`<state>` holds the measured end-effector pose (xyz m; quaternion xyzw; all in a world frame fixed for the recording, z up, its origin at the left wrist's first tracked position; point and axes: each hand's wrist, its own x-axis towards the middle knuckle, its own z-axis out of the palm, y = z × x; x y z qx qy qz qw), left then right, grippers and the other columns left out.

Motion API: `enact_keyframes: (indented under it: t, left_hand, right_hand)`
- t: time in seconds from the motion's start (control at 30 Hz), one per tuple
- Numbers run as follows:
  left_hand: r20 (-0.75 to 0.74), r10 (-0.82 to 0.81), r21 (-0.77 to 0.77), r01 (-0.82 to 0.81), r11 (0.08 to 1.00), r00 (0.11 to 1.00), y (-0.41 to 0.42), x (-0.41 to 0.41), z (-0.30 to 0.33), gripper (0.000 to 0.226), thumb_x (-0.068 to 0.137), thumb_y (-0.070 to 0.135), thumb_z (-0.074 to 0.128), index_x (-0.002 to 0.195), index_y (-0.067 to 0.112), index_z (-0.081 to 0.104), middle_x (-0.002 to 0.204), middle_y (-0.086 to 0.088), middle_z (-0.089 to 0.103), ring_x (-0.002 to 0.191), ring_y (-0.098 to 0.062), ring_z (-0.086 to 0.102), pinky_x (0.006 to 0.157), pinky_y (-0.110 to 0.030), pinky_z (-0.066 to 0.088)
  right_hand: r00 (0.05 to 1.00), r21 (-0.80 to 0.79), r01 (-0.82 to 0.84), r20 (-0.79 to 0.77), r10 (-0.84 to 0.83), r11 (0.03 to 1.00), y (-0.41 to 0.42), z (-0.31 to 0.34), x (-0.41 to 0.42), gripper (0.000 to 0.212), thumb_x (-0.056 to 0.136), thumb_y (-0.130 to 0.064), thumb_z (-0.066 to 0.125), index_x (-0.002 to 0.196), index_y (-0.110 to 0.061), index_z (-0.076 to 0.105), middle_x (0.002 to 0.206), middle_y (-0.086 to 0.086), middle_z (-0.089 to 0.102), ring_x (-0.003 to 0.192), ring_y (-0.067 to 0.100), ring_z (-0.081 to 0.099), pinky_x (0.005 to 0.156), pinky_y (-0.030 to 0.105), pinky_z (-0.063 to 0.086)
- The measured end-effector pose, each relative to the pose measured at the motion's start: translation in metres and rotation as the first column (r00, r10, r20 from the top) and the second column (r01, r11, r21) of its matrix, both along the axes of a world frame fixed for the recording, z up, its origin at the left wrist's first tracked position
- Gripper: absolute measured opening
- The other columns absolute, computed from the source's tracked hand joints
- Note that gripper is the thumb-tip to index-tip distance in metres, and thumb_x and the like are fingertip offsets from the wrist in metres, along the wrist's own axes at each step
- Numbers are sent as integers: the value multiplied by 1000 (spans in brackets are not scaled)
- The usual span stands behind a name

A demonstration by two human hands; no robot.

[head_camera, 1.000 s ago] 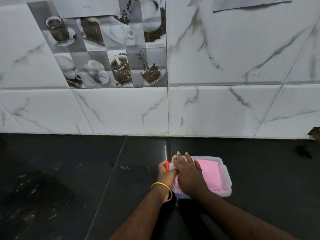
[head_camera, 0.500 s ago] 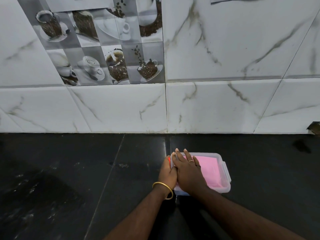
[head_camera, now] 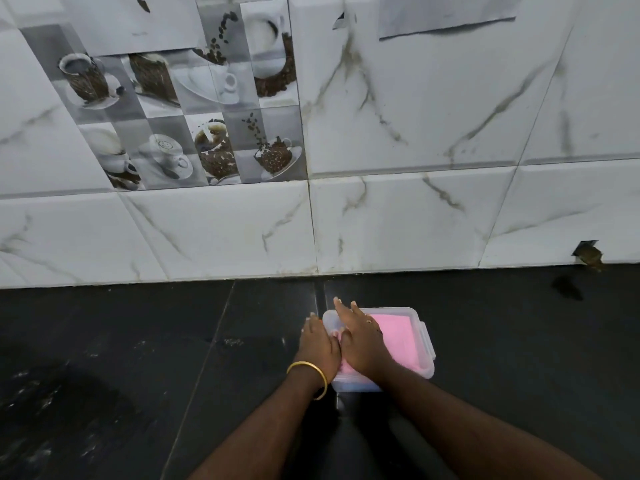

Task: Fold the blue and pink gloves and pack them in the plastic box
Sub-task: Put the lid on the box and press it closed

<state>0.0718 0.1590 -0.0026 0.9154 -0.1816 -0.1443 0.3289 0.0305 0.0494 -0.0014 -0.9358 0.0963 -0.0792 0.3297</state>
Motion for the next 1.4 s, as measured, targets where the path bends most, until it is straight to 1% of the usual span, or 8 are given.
enact_keyframes:
  t: [0.1,0.23,0.4,0.57,0.77,0.9,1.27,1.4]
  left_hand:
    - [220,-29,334,-48,941,975,-8,-6,14,72,97,35,31,151,2,-4,160,-19,-11,147,-39,-9,119,-51,6]
    - [374,-366,413,200,889,852,-38,-15,30,78,91,39,34,152,5,1,160,-19,-11,147,-36,-14,118,-50,2]
    - [301,-545,465,379,800,783,-89,-36,25,94,86,68,30,153,9,2,162,-12,-8,148,-30,-13,120,-46,1]
    - [287,-525,438,378,816,801,-97,-43,3,120,65,93,19,153,16,-5,162,-3,-11,148,-22,-15,120,-45,-1]
    - [289,-534,464,372,804,794,-100,-46,5,140,46,104,20,153,18,-8,161,-1,-17,146,-21,-22,120,-47,-3]
    - [286,-539,474,372,798,792,-99,-46,7,143,42,104,26,152,20,-12,160,-1,-21,146,-22,-23,120,-49,-3]
    - [287,-560,524,362,771,777,-99,-48,10,125,60,88,42,153,20,-8,161,-3,-18,147,-26,-19,119,-49,-3]
    - [298,-573,546,357,758,763,-101,-47,8,119,68,83,45,153,18,-7,161,-5,-16,147,-29,-17,119,-50,-2]
  right_hand:
    - [981,301,38,168,-92,953,-9,9,-15,61,95,-3,50,151,-18,31,153,2,43,143,19,38,118,33,31]
    - [911,307,174,311,-271,936,-45,19,-35,63,90,0,57,149,-15,40,138,-1,58,127,11,52,111,31,37]
    - [771,508,554,-14,-636,660,-96,15,-63,42,96,-20,57,137,-11,54,135,10,60,123,24,56,108,45,42]
    - [819,732,570,-471,-327,373,-111,1,-84,52,93,-61,46,103,-18,73,101,8,75,97,26,70,91,44,56]
    - [887,848,455,-405,-223,272,-113,-6,-82,45,85,-46,70,109,-8,73,105,8,76,97,23,73,87,37,59]
    - [870,834,458,-348,-349,307,-110,-4,-82,37,84,-34,74,109,-10,62,109,11,69,98,24,68,82,38,59]
    - [876,517,475,-205,-436,712,-100,-11,-63,49,100,-40,49,137,-7,48,133,9,58,114,18,56,88,24,39]
    - [877,374,480,-173,-449,793,-97,-17,-58,33,101,-43,40,111,-16,56,114,8,66,92,14,58,79,26,41]
